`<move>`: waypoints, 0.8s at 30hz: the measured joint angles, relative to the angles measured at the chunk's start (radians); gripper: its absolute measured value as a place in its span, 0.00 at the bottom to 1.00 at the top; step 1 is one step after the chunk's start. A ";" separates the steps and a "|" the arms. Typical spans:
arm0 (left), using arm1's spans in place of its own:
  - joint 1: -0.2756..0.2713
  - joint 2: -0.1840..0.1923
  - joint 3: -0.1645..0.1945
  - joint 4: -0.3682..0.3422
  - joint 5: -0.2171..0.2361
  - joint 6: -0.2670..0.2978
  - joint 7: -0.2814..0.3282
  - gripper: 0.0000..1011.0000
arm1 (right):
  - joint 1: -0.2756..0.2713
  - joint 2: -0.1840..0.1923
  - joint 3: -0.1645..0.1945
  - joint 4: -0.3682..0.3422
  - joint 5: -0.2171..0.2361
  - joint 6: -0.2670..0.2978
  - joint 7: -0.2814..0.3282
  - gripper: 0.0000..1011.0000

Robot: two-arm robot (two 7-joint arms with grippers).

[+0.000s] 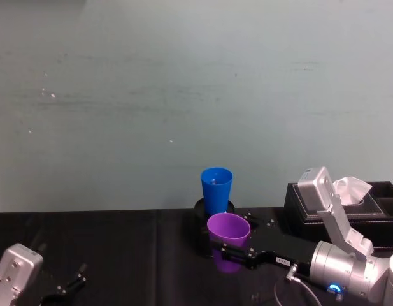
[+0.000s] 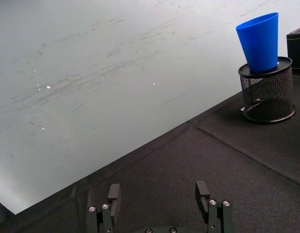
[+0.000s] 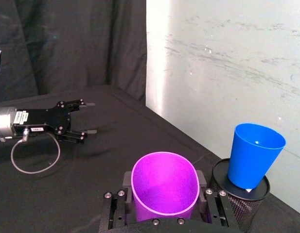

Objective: Pick up one cup with a gripper and tap it against the other cup.

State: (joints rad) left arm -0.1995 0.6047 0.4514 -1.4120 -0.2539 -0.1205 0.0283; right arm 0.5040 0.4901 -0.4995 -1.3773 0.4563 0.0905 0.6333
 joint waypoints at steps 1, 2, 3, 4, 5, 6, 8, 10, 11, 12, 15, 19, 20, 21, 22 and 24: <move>0.000 0.000 0.000 0.000 0.000 0.000 0.000 0.99 | 0.000 0.000 0.000 0.000 0.000 0.000 0.000 0.73; 0.000 0.000 0.000 0.000 0.000 0.000 0.000 0.99 | 0.000 0.000 0.000 0.000 0.000 0.000 0.000 0.73; 0.000 0.000 0.000 0.000 0.000 0.000 0.000 0.99 | 0.000 0.000 0.000 0.000 0.000 0.000 0.000 0.73; 0.000 0.000 0.000 0.000 0.000 0.000 0.000 0.99 | 0.000 0.000 0.000 0.000 0.000 0.000 0.000 0.73; 0.000 0.000 0.000 0.000 0.000 0.000 0.000 0.99 | 0.000 0.000 0.000 0.000 0.000 0.000 0.000 0.73; 0.000 0.000 0.000 0.000 0.000 0.000 0.000 0.99 | 0.000 0.000 0.000 0.000 0.000 0.000 0.000 0.73; 0.000 0.000 0.000 0.000 0.000 0.000 0.000 0.99 | 0.000 0.000 0.000 0.000 0.000 0.000 0.000 0.73; 0.000 0.000 0.000 0.000 0.000 0.000 0.000 0.99 | 0.000 0.000 0.000 0.000 0.000 0.000 0.000 0.73; 0.000 0.000 0.000 0.000 0.000 0.000 0.000 0.99 | 0.000 0.000 0.000 0.000 0.000 0.000 0.000 0.73; 0.000 0.000 0.000 0.000 0.000 0.000 0.000 0.99 | 0.000 0.000 0.000 0.000 0.000 0.000 0.000 0.73; 0.000 0.000 0.000 0.000 0.000 0.000 0.000 0.99 | 0.000 0.000 0.000 0.000 0.000 0.000 0.000 0.73; 0.000 0.000 0.000 0.000 0.000 0.000 0.000 0.99 | 0.000 0.000 0.000 0.000 0.000 0.000 0.000 0.73; 0.000 0.000 0.000 0.000 0.000 0.000 0.000 0.99 | 0.000 0.000 0.000 0.000 0.000 0.000 0.000 0.73; 0.000 0.000 0.000 0.000 0.000 0.000 0.000 0.99 | 0.000 0.000 0.000 0.000 0.000 0.000 0.000 0.73; 0.000 0.000 0.000 0.000 0.000 0.000 0.000 0.99 | 0.000 0.000 0.000 0.000 0.000 0.000 0.000 0.73; 0.000 0.000 0.000 0.000 0.000 0.000 0.000 0.99 | 0.000 0.000 0.000 0.000 0.000 0.000 0.000 0.73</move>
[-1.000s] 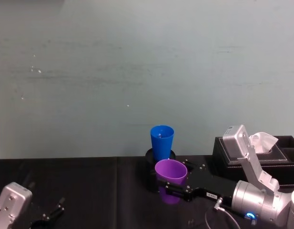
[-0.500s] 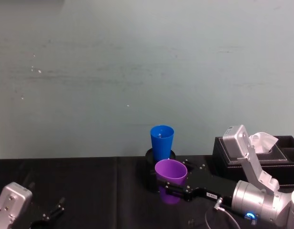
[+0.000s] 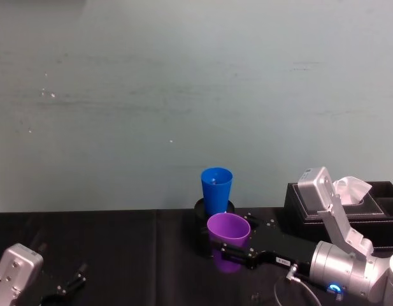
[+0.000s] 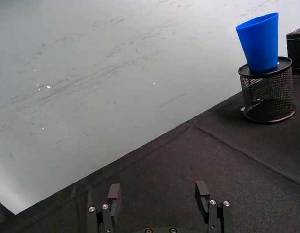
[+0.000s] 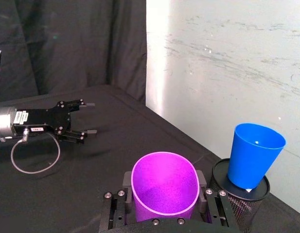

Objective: Pick up one cup with a gripper and tap it against the other cup.

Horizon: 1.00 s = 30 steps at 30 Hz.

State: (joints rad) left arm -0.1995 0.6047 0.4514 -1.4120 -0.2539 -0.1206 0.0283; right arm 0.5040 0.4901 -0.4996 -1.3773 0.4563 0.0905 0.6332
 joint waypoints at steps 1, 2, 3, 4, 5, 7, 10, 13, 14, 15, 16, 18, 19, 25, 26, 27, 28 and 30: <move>0.000 0.000 0.000 0.000 0.000 0.000 0.000 0.99 | 0.000 0.000 0.000 0.000 0.000 0.000 0.000 0.73; 0.000 0.000 0.000 0.000 0.000 0.000 0.000 0.99 | 0.000 0.000 0.000 0.000 0.000 0.000 0.000 0.73; 0.000 0.000 0.000 0.000 0.000 0.000 0.000 0.99 | 0.000 0.000 0.000 0.000 0.000 0.000 0.000 0.73; 0.000 0.000 0.000 0.000 0.000 0.000 0.000 0.99 | 0.000 0.000 0.000 0.000 0.000 0.000 0.000 0.73; 0.000 0.000 0.000 0.000 0.000 0.000 0.000 0.99 | 0.000 0.000 0.000 0.000 0.000 0.000 0.000 0.73; 0.000 0.000 0.000 0.000 0.000 0.000 0.000 0.99 | 0.000 0.000 0.000 0.000 0.000 0.000 0.000 0.73; 0.000 0.000 0.000 0.000 0.000 0.000 0.000 0.99 | 0.000 0.000 0.000 0.000 0.000 0.000 0.000 0.73; 0.000 0.000 0.000 0.000 0.000 0.000 0.000 0.99 | 0.000 0.000 0.000 0.000 0.000 0.000 0.000 0.73; 0.000 0.000 0.000 0.000 0.000 0.000 0.000 0.99 | 0.000 0.000 0.000 0.000 0.000 0.000 0.000 0.73; 0.000 0.000 0.000 0.000 0.000 0.000 0.000 0.99 | 0.000 0.000 0.000 0.000 0.000 0.000 0.000 0.73; 0.000 0.000 0.000 0.000 0.000 0.000 0.000 0.99 | 0.000 0.000 0.000 0.000 0.000 0.000 0.000 0.73; 0.000 0.000 0.000 0.000 0.000 0.000 0.000 0.99 | 0.000 0.000 0.000 0.000 0.000 0.000 0.000 0.73; 0.000 0.000 0.000 0.000 0.000 0.000 0.000 0.99 | 0.000 0.000 0.000 0.000 0.000 0.000 0.000 0.73; 0.000 0.000 0.000 0.000 0.000 0.000 0.000 0.99 | 0.000 0.000 0.000 0.000 0.000 0.000 0.000 0.73; 0.000 0.000 0.000 0.000 0.000 0.000 0.000 0.99 | 0.000 0.000 0.000 0.000 0.000 0.000 0.000 0.73; 0.000 0.000 0.000 0.000 0.000 0.000 0.000 0.99 | 0.000 0.000 0.000 0.000 0.000 0.000 0.000 0.73; 0.000 0.000 0.000 0.000 0.000 0.000 0.000 0.99 | 0.000 0.000 0.000 0.000 0.000 0.000 0.000 0.73; 0.000 0.000 0.000 0.000 0.000 0.000 0.000 0.99 | 0.000 0.000 0.000 0.000 0.000 0.000 0.000 0.73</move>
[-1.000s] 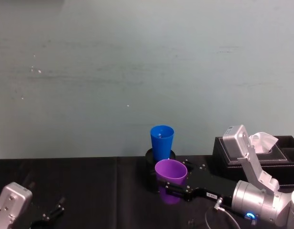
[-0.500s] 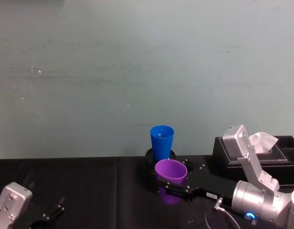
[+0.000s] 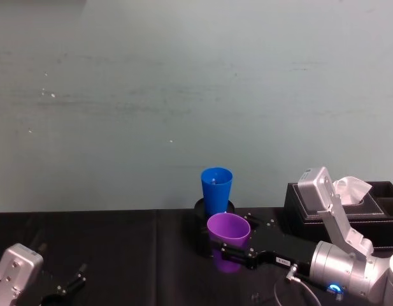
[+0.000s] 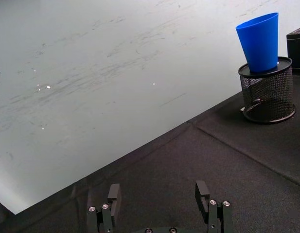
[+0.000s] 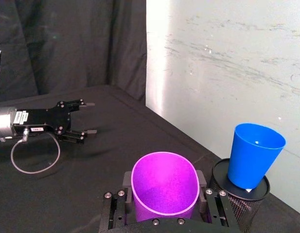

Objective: Pick up one cup with a gripper and tap it against the other cup.

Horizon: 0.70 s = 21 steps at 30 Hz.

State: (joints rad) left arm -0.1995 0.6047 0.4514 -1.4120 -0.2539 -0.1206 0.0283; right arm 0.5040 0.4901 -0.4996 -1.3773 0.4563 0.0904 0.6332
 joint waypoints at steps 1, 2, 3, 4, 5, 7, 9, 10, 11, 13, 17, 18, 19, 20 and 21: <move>0.000 0.000 0.000 0.000 0.000 0.000 0.000 0.99 | 0.000 0.000 0.000 0.000 0.000 0.000 0.000 0.73; 0.000 0.000 0.000 0.000 0.000 0.000 0.000 0.99 | 0.000 0.000 0.000 0.000 0.000 0.000 0.000 0.73; 0.000 0.000 0.000 0.000 0.000 0.000 0.000 0.99 | 0.000 0.000 0.000 0.000 0.000 0.000 0.000 0.73; 0.000 0.000 0.000 0.000 0.000 0.000 0.000 0.99 | 0.000 0.000 0.000 0.000 0.000 0.000 0.000 0.73; 0.000 0.000 0.000 0.000 0.000 0.000 0.000 0.99 | 0.000 0.000 0.000 0.000 0.000 0.000 0.000 0.73; 0.000 0.000 0.000 0.000 0.000 0.000 0.000 0.99 | 0.000 0.000 0.000 0.000 0.000 0.000 0.000 0.73; 0.000 0.000 0.000 0.000 0.000 0.000 0.000 0.99 | 0.000 0.000 0.000 0.000 0.000 0.000 0.000 0.73; 0.000 0.000 0.000 0.000 0.000 0.000 0.000 0.99 | 0.000 0.000 0.000 0.000 0.000 0.000 0.000 0.73; 0.000 0.000 0.000 0.000 0.000 0.000 0.000 0.99 | 0.000 0.000 0.000 0.000 0.000 0.000 0.000 0.73; 0.000 0.000 0.000 0.000 0.000 0.000 0.000 0.99 | 0.000 0.000 -0.001 0.001 0.001 -0.001 0.000 0.73; 0.000 0.000 0.000 0.000 0.000 0.000 0.000 0.99 | 0.012 -0.009 -0.006 0.026 0.015 -0.007 0.006 0.73; 0.000 0.000 0.000 0.000 0.000 0.000 0.000 0.99 | 0.016 -0.012 -0.007 0.032 0.017 -0.008 0.007 0.73; 0.000 0.000 0.000 0.000 0.000 0.000 0.000 0.99 | 0.020 -0.015 -0.008 0.039 0.018 -0.009 0.008 0.73; 0.000 0.000 0.000 0.000 0.000 0.000 0.000 0.99 | 0.029 -0.021 -0.009 0.054 0.021 -0.010 0.010 0.73; 0.000 0.000 0.000 0.000 0.000 0.000 0.000 0.99 | 0.029 -0.021 -0.009 0.054 0.021 -0.010 0.010 0.73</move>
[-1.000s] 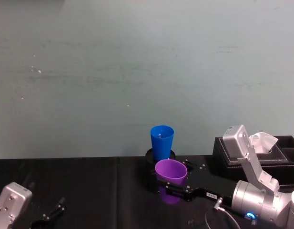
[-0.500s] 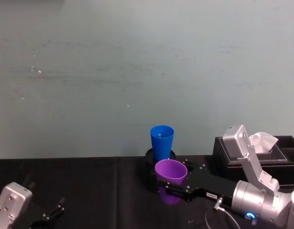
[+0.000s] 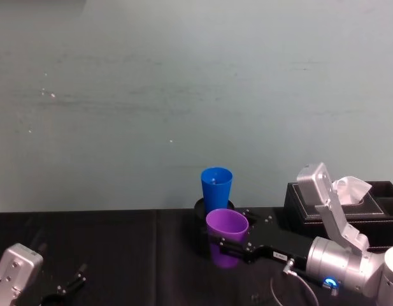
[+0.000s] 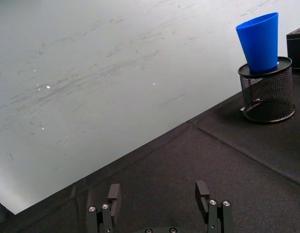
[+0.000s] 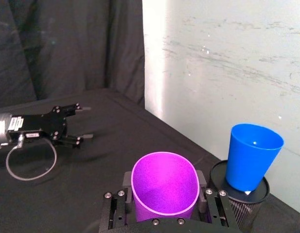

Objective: Pick up one cup with a gripper and tap it against the other cup.

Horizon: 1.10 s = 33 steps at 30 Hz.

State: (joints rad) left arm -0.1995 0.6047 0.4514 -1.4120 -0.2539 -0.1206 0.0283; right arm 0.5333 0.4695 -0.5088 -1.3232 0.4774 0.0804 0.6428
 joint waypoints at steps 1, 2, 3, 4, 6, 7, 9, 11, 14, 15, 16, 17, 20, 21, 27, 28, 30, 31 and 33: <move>0.000 0.000 0.000 0.000 0.000 0.000 0.000 0.99 | 0.010 -0.007 -0.001 0.016 0.003 -0.003 0.001 0.73; 0.000 0.000 0.000 0.000 0.000 0.000 0.000 0.99 | 0.015 -0.010 -0.002 0.025 0.004 -0.004 0.002 0.73; 0.000 0.000 0.000 0.000 0.000 0.000 0.000 0.99 | 0.025 -0.017 -0.003 0.040 0.006 -0.007 0.004 0.73; 0.000 0.000 0.000 0.000 0.000 0.000 0.000 0.99 | 0.033 -0.022 -0.004 0.052 0.008 -0.008 0.005 0.73; 0.000 0.000 0.000 0.000 0.000 0.000 0.000 0.99 | 0.051 -0.035 -0.006 0.084 0.012 -0.010 0.011 0.73; 0.000 0.000 0.000 0.000 0.000 0.000 0.000 0.99 | 0.060 -0.040 -0.008 0.097 0.013 -0.011 0.013 0.73; 0.000 0.000 0.000 0.000 0.000 0.000 0.000 0.99 | 0.076 -0.052 -0.012 0.129 0.016 -0.014 0.020 0.73; 0.000 0.000 0.000 0.000 0.000 0.000 0.000 0.99 | 0.103 -0.071 -0.021 0.178 0.015 -0.020 0.029 0.73; 0.000 0.000 0.000 0.000 0.000 0.000 0.000 0.99 | 0.147 -0.103 -0.032 0.262 0.009 -0.037 0.044 0.73; 0.000 0.000 0.000 0.000 0.000 0.000 0.000 0.99 | 0.155 -0.109 -0.034 0.276 0.007 -0.041 0.047 0.72; 0.000 0.000 0.000 0.000 0.000 0.000 0.000 0.99 | 0.162 -0.114 -0.035 0.291 0.005 -0.045 0.050 0.72; 0.000 0.000 0.000 0.000 0.000 0.000 0.000 0.99 | 0.169 -0.120 -0.037 0.306 0.003 -0.048 0.052 0.73; 0.000 0.000 0.000 0.000 0.000 0.000 0.000 0.99 | 0.193 -0.137 -0.041 0.352 -0.007 -0.065 0.059 0.73; 0.000 0.000 0.000 0.000 0.000 0.000 0.000 0.99 | 0.199 -0.141 -0.042 0.363 -0.011 -0.069 0.060 0.73; 0.000 0.000 0.000 0.000 0.000 0.000 0.000 0.99 | 0.244 -0.172 -0.050 0.451 -0.041 -0.104 0.074 0.73; 0.000 0.000 0.000 0.000 0.000 0.000 0.000 0.99 | 0.251 -0.177 -0.049 0.467 -0.046 -0.112 0.074 0.73; 0.000 0.000 0.000 0.000 0.000 0.000 0.000 0.99 | 0.257 -0.184 -0.048 0.483 -0.052 -0.121 0.075 0.73; 0.000 0.000 0.000 0.000 0.000 0.000 0.000 0.99 | 0.261 -0.189 -0.044 0.496 -0.055 -0.129 0.076 0.73; 0.000 0.000 0.000 0.000 0.000 0.000 0.000 0.99 | 0.264 -0.194 -0.040 0.505 -0.057 -0.135 0.076 0.73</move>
State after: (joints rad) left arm -0.1995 0.6047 0.4514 -1.4120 -0.2539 -0.1205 0.0283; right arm 0.7969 0.2758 -0.5491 -0.8181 0.4203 -0.0548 0.7191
